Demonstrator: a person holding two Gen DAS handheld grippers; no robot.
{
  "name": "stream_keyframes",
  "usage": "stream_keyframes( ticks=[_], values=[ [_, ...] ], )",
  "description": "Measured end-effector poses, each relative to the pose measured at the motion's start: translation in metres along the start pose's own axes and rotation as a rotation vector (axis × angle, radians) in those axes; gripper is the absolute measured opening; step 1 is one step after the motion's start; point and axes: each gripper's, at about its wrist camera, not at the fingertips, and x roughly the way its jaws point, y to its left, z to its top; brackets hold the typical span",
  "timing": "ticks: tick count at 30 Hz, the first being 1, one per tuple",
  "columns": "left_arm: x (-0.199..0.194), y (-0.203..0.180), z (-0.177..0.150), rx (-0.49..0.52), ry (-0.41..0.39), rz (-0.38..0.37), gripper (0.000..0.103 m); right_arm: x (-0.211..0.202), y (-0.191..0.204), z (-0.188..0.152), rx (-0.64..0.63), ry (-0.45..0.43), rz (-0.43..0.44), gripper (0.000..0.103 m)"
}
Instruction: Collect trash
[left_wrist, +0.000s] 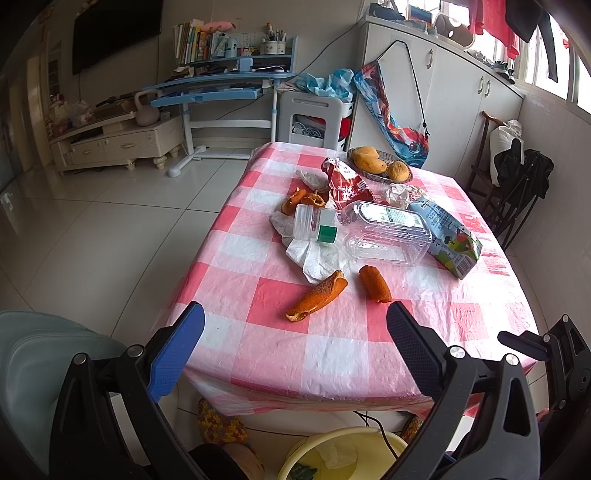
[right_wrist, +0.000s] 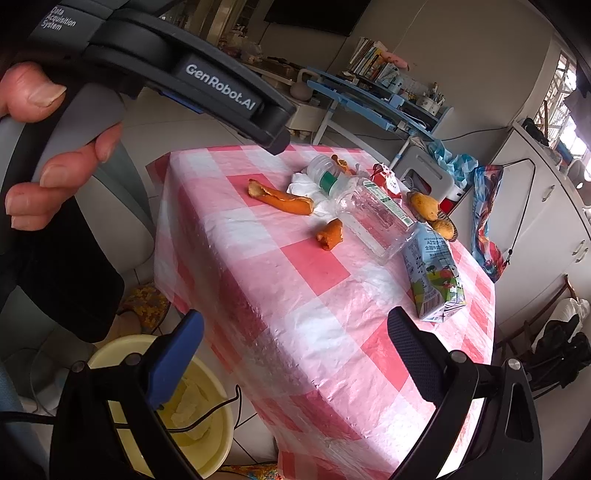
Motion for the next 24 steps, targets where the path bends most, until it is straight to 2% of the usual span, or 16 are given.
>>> stream_keyframes(
  ticks=[24],
  values=[
    [-0.0001, 0.0006, -0.0001, -0.001, -0.001, 0.000, 0.095, -0.0011, 0.0008, 0.0027, 0.003, -0.014, -0.001, 0.095]
  ],
)
